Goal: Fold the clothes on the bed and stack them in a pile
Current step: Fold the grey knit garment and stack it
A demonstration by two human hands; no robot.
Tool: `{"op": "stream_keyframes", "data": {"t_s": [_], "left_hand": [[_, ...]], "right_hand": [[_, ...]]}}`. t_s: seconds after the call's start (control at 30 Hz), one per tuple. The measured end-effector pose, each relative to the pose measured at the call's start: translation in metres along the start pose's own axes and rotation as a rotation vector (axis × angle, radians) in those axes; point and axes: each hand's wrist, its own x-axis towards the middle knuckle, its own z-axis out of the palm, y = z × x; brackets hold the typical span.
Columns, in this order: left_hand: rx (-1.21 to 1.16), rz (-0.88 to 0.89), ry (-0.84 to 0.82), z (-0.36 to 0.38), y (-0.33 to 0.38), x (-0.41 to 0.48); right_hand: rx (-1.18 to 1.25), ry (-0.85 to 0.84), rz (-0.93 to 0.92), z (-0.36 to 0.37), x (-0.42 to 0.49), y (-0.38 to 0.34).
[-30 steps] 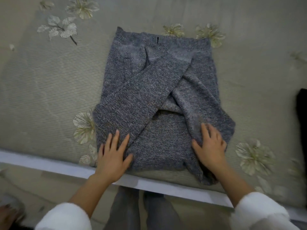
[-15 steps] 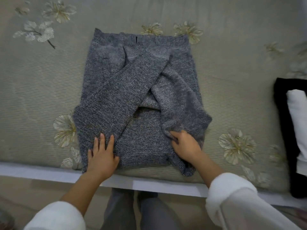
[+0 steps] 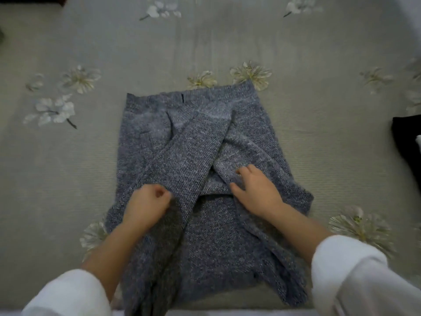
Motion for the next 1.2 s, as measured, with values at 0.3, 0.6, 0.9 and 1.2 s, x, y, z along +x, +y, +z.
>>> {"op": "stream_keyframes", "data": {"t_s": [0.3, 0.6, 0.9, 1.2], "left_hand": [[-0.342, -0.025, 0.138, -0.022, 0.063, 0.159], [-0.236, -0.081, 0.25, -0.009, 0.072, 0.222], [-0.382, 0.324, 0.438, -0.036, 0.075, 0.225], [-0.222, 0.079, 0.163, -0.023, 0.048, 0.214]], "right_hand": [[-0.111, 0.009, 0.02, 0.048, 0.059, -0.018], [0.052, 0.152, 0.04, 0.056, 0.058, -0.015], [0.124, 0.329, 0.107, 0.039, 0.056, -0.032], [0.037, 0.026, 0.093, 0.072, 0.056, -0.044]]}}
